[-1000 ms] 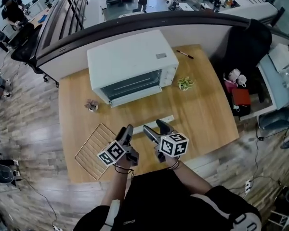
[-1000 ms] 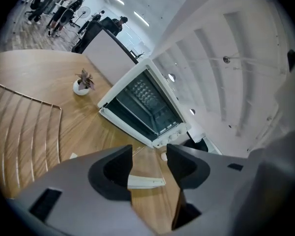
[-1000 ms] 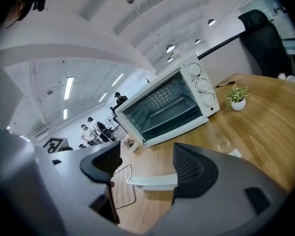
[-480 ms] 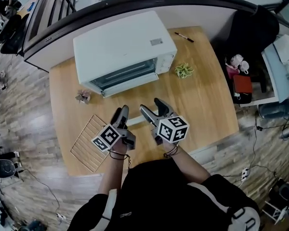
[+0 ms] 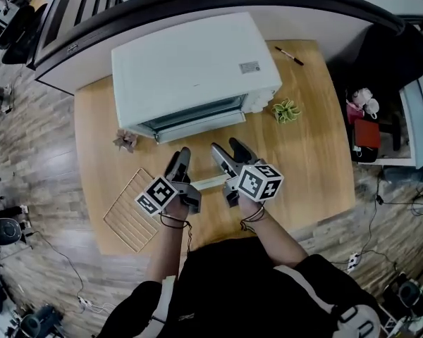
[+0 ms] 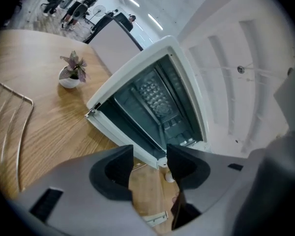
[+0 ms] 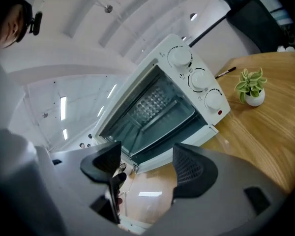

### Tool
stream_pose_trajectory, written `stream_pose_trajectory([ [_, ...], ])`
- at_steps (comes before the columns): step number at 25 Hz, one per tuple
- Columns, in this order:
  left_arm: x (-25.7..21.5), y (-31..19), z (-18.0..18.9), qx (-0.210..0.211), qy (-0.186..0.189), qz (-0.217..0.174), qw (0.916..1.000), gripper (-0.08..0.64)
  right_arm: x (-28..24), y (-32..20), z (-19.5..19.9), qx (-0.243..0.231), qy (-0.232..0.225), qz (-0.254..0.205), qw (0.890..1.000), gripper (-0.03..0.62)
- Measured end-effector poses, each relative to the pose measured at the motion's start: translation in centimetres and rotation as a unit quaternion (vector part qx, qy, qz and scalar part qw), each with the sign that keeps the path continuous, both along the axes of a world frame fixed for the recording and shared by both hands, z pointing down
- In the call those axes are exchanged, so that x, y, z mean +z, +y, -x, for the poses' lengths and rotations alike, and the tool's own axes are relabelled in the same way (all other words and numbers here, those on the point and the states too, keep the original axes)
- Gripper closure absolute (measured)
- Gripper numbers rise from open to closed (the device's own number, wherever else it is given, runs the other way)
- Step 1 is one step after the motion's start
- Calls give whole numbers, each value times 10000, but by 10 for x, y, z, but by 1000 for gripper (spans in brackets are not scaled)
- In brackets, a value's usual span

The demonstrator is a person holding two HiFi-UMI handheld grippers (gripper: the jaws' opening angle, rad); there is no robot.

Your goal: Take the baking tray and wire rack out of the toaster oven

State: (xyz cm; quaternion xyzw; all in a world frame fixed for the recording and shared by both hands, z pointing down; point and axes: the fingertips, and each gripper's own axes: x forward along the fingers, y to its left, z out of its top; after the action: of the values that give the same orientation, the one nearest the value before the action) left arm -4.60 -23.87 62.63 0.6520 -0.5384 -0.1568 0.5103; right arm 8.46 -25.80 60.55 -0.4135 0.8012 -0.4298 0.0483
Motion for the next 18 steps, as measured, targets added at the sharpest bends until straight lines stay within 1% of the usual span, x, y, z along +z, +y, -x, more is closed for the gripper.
stream_pose_trajectory([
  [2,7,-10,6,-246,316,108,9991,345,7,-10,2,77,-191,152,9997,255],
  [4,12,-21,12,-425,447,137,9980,345,15,-20,4,138,-360,298,9988,256],
  [7,16,-40,19,-486,381,122,9980,347,28,-36,7,235,-519,483,9972,258],
  [10,21,-54,24,-556,366,85,9977,345,38,-53,8,321,-569,581,9962,261],
  [13,28,-66,31,-689,389,56,9968,345,49,-70,9,416,-718,718,9940,262],
  [18,39,-79,38,-826,421,172,9955,345,55,-93,10,686,-1361,991,9833,262],
])
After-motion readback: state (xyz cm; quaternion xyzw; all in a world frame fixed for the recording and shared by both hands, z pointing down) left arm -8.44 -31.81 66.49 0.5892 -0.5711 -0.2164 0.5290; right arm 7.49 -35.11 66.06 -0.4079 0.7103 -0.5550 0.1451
